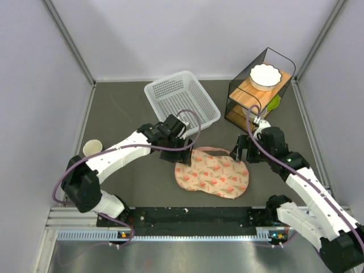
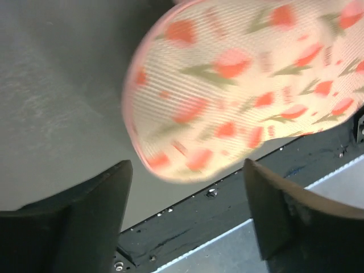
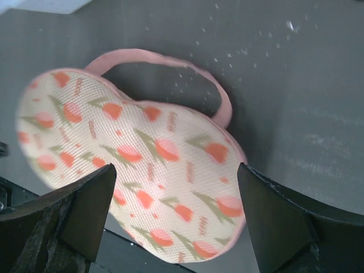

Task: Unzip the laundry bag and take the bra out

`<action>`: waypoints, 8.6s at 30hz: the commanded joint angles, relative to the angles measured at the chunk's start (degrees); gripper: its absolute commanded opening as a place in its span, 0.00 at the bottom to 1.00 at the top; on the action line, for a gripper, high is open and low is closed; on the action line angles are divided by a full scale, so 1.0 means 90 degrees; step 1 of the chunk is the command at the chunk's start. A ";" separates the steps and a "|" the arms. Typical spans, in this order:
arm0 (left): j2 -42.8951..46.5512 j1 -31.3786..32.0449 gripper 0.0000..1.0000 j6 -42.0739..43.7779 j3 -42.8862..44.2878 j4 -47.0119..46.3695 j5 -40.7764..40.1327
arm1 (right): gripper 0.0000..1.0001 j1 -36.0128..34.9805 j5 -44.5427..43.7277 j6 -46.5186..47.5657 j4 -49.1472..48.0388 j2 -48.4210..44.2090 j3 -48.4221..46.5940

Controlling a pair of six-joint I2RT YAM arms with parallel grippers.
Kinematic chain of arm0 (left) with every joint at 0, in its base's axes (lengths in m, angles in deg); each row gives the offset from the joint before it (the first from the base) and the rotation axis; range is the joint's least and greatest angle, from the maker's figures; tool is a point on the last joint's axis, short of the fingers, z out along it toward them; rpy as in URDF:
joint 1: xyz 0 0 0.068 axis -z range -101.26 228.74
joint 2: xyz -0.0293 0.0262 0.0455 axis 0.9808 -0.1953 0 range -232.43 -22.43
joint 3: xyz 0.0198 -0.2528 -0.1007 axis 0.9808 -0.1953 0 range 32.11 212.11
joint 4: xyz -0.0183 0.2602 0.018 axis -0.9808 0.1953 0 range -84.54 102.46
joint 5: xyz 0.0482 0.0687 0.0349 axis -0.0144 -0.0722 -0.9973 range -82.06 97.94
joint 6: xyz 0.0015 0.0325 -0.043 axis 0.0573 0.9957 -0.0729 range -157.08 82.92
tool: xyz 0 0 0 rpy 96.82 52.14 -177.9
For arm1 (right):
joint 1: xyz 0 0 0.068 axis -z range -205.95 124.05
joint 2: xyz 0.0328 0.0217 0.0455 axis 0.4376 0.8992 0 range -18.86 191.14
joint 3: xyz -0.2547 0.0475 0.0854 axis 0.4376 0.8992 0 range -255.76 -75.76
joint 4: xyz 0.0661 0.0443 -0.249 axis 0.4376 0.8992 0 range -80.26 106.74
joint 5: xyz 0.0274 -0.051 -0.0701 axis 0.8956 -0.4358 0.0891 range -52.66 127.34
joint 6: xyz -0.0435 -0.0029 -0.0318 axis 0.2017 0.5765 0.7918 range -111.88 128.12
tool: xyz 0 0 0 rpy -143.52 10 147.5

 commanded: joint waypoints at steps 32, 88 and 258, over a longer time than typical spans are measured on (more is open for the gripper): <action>0.0860 0.1618 0.99 0.1222 -0.1497 -0.4175 -0.0682 | 0.00 -0.0050 -0.0047 -0.3572 -0.0671 -0.1101 0.1850; 0.0557 0.1424 0.00 0.1498 -0.0414 -0.3081 0.1190 | 0.50 -0.0050 0.0352 -0.0821 0.0006 -0.1225 -0.0927; 0.2149 -0.1018 0.00 0.2386 -0.0668 -0.3746 0.6631 | 0.93 -0.1271 0.4547 0.1945 -0.1227 -0.0300 -0.1111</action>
